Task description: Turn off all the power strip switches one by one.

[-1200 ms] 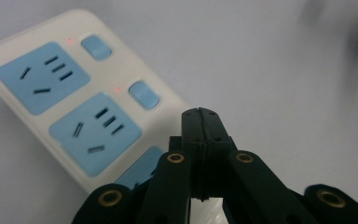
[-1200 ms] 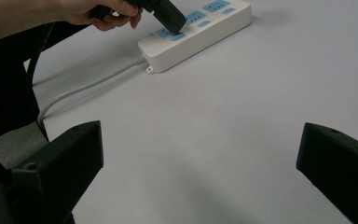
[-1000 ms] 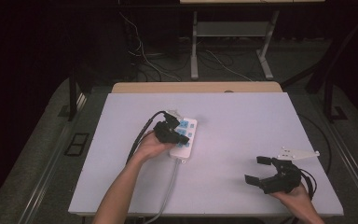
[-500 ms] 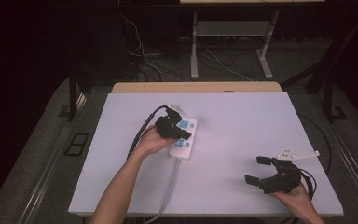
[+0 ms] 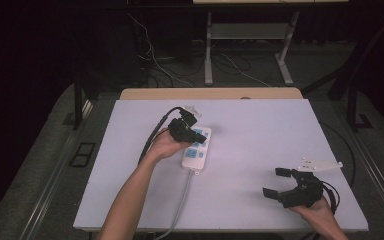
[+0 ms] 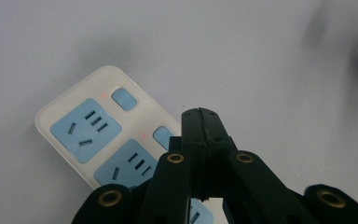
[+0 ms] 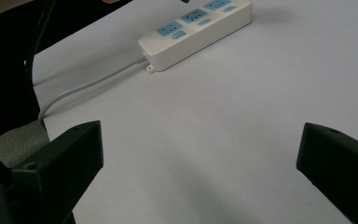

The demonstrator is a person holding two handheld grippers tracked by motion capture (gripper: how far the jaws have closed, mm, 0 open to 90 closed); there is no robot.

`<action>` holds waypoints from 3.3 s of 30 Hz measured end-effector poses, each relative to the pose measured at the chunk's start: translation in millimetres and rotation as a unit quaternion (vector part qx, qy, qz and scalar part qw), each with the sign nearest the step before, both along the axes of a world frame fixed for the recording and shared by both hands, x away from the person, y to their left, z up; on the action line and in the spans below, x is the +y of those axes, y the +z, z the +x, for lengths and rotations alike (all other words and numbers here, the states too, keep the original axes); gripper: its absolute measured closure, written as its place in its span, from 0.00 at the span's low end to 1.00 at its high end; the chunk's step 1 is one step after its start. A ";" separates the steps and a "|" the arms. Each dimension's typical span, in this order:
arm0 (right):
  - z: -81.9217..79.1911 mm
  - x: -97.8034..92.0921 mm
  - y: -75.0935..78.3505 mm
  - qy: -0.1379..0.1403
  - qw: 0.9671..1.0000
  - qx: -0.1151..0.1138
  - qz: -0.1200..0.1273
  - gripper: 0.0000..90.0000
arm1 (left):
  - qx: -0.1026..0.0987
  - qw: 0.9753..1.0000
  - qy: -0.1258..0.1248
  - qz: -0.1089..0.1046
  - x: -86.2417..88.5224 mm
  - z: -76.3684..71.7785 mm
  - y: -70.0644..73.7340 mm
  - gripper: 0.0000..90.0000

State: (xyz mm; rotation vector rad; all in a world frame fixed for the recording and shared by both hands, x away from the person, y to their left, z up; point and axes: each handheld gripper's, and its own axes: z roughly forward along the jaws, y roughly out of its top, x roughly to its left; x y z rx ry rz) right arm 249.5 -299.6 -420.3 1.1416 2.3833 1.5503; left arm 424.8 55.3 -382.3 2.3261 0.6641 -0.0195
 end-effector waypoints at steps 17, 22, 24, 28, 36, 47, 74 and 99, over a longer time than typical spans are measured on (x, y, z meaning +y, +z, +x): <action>0.0 -0.1 -0.3 0.000 1.000 0.001 -0.001 0.00 | 0.002 1.000 0.006 0.010 -7.4 12.3 -8.9 0.99; 0.1 -0.2 -0.3 0.000 1.000 0.001 -0.001 0.00 | 0.002 1.000 0.005 0.016 -8.6 14.1 -13.3 0.99; 0.1 -0.2 -0.3 0.000 1.000 0.001 -0.001 0.00 | 0.003 1.000 0.007 0.017 -9.4 14.5 -15.3 0.99; 0.2 -0.2 -0.5 0.000 1.000 0.003 -0.001 0.00 | 0.005 1.000 0.005 0.021 -12.4 15.3 -19.5 0.99; 0.4 -0.7 -0.6 0.000 1.000 0.002 -0.001 0.00 | 0.006 0.999 0.006 0.032 -13.4 16.7 -24.7 0.99; 0.5 -0.4 -0.8 0.001 1.000 0.004 -0.003 0.00 | 0.022 0.999 0.009 0.025 -11.3 18.7 -28.1 0.99; 0.5 -3.4 0.1 0.003 1.000 0.001 0.001 0.00 | 0.040 0.999 0.027 -0.004 -1.8 17.6 -33.7 1.00; 2.3 -3.3 -0.7 -0.003 1.000 0.002 -0.003 0.00 | 0.010 0.999 0.027 0.032 -10.5 15.1 -20.5 0.99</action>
